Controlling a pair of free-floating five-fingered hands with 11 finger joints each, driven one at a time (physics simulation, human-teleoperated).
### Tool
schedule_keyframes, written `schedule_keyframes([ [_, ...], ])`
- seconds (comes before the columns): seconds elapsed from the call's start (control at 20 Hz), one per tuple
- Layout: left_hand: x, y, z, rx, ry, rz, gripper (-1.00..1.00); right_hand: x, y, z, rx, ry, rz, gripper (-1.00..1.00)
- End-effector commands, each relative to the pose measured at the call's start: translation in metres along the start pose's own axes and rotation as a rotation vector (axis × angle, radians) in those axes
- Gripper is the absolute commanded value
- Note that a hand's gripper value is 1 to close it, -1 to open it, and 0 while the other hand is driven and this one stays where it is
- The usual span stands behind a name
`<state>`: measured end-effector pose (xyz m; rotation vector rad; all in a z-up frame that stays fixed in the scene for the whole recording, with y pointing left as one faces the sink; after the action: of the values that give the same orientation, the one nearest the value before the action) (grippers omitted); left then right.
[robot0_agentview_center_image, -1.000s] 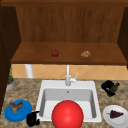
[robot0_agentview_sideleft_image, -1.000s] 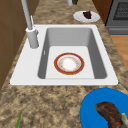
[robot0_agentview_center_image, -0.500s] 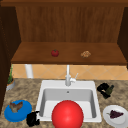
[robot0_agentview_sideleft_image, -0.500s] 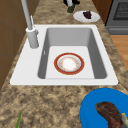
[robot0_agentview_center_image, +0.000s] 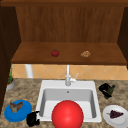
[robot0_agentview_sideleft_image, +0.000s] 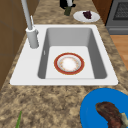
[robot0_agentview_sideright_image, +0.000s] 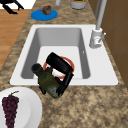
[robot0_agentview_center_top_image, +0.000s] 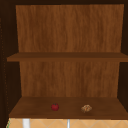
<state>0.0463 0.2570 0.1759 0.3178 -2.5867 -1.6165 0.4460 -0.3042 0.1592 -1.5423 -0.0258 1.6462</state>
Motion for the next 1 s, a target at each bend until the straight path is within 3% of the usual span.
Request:
schedule_keyframes([
  [0.0, 0.0, 0.0, 0.0, 0.0, 0.0, 0.0, 0.0, -0.01, 0.01, -0.011, 0.049, 0.019, 0.081, 1.0],
  [0.2, 0.0, 0.0, 0.0, 0.0, 0.0, 0.0, 0.0, -0.007, 0.02, -0.019, 0.101, 0.01, 0.107, 1.0],
  [0.4, 0.0, 0.0, 0.0, 0.0, 0.0, 0.0, 0.0, -0.003, 0.026, -0.024, 0.148, 0.051, 0.144, 1.0],
  [0.6, 0.0, 0.0, 0.0, 0.0, 0.0, 0.0, 0.0, 0.031, 0.031, -0.037, 0.185, 0.075, 0.111, 1.0],
  [0.75, 0.0, 0.0, 0.0, 0.0, 0.0, 0.0, 0.0, 0.048, 0.038, -0.044, 0.23, 0.129, 0.121, 1.0],
  [0.85, 0.0, 0.0, 0.0, 0.0, 0.0, 0.0, 0.0, 0.057, 0.043, -0.059, 0.204, 0.128, 0.128, 1.0],
  [0.95, 0.0, 0.0, 0.0, 0.0, 0.0, 0.0, 0.0, 0.061, 0.041, -0.07, 0.24, 0.075, 0.122, 1.0],
])
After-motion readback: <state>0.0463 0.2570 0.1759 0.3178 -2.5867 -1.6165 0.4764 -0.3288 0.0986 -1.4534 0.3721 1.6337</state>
